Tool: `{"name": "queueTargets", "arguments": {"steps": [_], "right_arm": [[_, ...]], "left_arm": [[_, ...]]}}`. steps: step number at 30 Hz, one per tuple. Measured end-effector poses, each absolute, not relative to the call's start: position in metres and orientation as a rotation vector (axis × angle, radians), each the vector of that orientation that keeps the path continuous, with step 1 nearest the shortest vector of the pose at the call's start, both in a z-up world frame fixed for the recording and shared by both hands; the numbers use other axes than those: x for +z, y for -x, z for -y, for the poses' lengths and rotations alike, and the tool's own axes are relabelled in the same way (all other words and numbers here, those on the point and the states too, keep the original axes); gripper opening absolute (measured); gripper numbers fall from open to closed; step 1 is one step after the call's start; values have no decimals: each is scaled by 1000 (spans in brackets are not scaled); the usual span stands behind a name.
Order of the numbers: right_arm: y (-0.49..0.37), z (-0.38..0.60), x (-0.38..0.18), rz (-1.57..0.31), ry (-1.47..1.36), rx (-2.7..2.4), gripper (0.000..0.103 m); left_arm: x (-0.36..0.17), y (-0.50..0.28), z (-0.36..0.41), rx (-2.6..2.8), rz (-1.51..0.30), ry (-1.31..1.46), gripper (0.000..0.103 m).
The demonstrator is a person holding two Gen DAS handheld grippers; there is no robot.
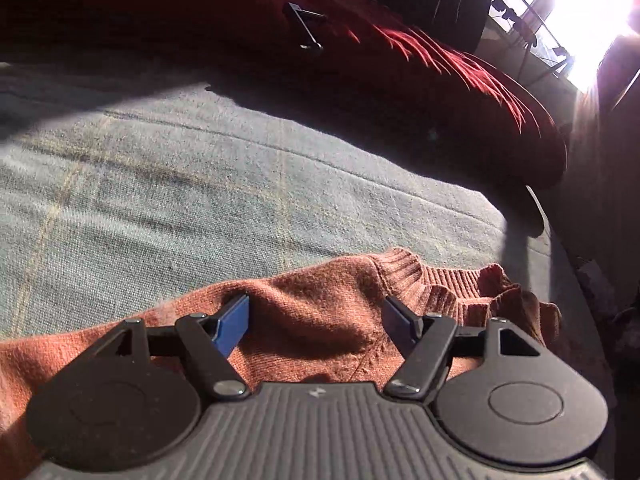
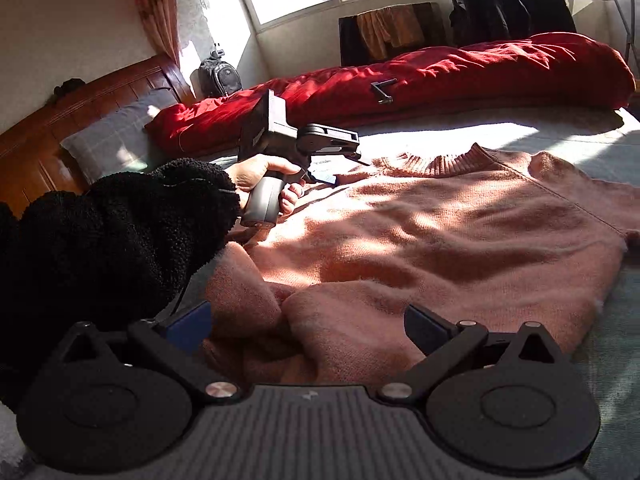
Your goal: Fold clothes
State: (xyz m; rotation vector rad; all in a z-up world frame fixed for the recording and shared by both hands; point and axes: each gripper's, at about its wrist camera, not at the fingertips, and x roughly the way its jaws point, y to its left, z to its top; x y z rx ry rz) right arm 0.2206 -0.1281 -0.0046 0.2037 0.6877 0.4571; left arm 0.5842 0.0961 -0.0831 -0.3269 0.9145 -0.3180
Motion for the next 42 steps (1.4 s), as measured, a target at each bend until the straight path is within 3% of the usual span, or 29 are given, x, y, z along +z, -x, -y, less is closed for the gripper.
{"name": "queueTargets", "arguments": {"steps": [5, 12, 19, 25, 31, 36, 42], "right_arm": [[-216, 142, -2, -645, -240, 445, 103], [-212, 149, -12, -641, -269, 408, 103], [-197, 157, -19, -626, -284, 363, 103], [-198, 154, -13, -613, -280, 370, 103], [-199, 146, -18, -631, -273, 386, 103], [-191, 147, -18, -623, -277, 371, 103], [-187, 152, -8, -610, -272, 364, 103]], "left_arm": [[-63, -571, -73, -505, -928, 329, 75], [-98, -596, -58, -434, -900, 281, 75], [-91, -613, -51, -377, -874, 222, 74], [-75, -597, -47, -554, -955, 310, 77], [-96, -589, -44, -570, -949, 367, 78], [-86, -599, -52, -446, -933, 361, 76], [-38, -572, -93, -490, -942, 334, 77]]}}
